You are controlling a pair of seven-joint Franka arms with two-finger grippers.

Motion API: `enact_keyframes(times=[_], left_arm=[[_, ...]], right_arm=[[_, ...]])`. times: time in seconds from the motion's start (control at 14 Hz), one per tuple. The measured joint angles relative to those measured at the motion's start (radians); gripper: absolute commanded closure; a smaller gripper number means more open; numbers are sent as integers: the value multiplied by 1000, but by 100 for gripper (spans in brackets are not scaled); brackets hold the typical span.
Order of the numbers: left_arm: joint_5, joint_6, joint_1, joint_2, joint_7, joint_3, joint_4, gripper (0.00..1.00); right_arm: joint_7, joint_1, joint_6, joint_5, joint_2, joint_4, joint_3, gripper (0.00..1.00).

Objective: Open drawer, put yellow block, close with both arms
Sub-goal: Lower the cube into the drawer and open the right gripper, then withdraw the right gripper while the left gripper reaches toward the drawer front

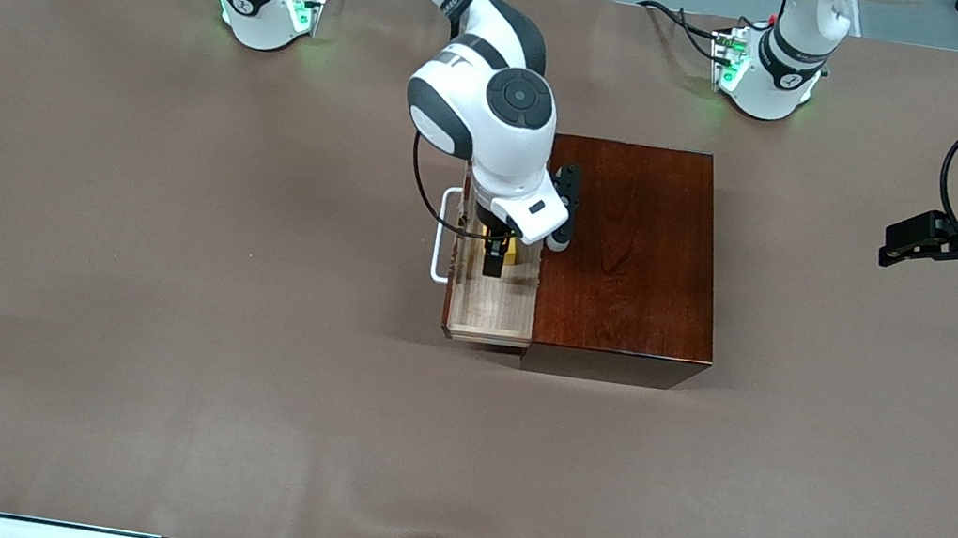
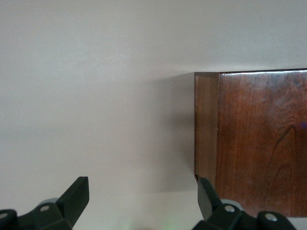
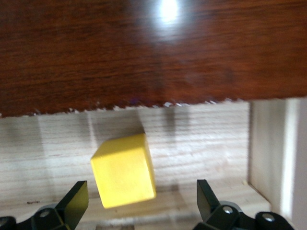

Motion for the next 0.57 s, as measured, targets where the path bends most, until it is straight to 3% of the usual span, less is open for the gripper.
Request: enact_keyframes(times=[0.36, 0.57], left_arm=[[0, 22, -2, 1, 0, -2, -2, 0], [10, 62, -4, 1, 0, -3, -17, 0]], right_arm=[[111, -38, -80, 3, -70, 2, -3, 0], [149, -96, -128, 66, -106, 2, -6, 0]])
